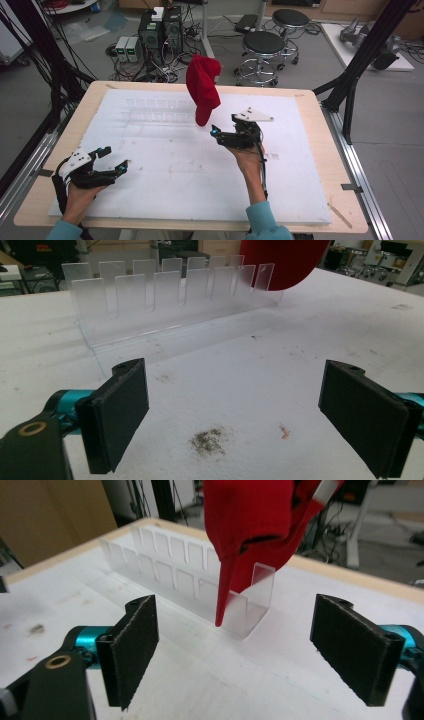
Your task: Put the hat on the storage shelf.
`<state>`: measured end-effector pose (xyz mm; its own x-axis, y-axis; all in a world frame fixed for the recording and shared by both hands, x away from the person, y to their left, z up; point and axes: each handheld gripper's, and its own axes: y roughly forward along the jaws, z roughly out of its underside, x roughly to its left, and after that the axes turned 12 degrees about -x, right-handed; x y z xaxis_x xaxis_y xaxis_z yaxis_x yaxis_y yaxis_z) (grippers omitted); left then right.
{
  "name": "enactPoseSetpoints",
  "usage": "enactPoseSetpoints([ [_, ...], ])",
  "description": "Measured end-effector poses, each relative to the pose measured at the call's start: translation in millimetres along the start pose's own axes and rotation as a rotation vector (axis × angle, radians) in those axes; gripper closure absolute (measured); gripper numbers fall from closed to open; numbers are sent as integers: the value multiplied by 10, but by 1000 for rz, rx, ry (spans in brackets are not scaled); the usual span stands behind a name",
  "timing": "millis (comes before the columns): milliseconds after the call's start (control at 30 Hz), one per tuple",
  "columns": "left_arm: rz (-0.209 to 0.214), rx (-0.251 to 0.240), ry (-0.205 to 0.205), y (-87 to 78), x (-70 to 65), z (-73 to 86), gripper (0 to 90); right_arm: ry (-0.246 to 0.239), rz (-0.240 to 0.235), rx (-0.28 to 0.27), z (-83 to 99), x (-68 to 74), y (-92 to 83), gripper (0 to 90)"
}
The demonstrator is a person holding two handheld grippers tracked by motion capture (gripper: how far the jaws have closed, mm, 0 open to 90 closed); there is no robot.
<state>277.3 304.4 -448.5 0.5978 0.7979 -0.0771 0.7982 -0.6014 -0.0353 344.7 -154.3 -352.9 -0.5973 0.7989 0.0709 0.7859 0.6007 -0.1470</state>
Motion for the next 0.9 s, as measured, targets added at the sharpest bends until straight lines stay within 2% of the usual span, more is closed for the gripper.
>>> enactPoseSetpoints([
  [133, -14, -11, -13, -10, 8, 2, 129, -59, 13, -74, -40, 7, -300, 171],
  [267, -12, -17, -6, -16, -3, 3, 129, -80, 31, -70, 23, -25, -547, 160],
  [400, -8, -20, 3, -20, -8, 5, 129, -90, 40, -91, 151, -69, -802, 153],
  [533, 1, -38, 9, -38, -11, 9, 129, -98, 57, -118, 400, -140, -1035, 142],
  [700, -4, -52, 20, -52, -22, 13, 129, -67, 78, -170, 729, -238, -1198, 121],
  [767, -4, -65, 26, -64, -29, 17, 128, -61, 87, -174, 815, -244, -1231, 121],
  [900, 0, -102, 34, -104, -42, 28, 129, -52, 96, -222, 938, -242, -1292, 114],
])
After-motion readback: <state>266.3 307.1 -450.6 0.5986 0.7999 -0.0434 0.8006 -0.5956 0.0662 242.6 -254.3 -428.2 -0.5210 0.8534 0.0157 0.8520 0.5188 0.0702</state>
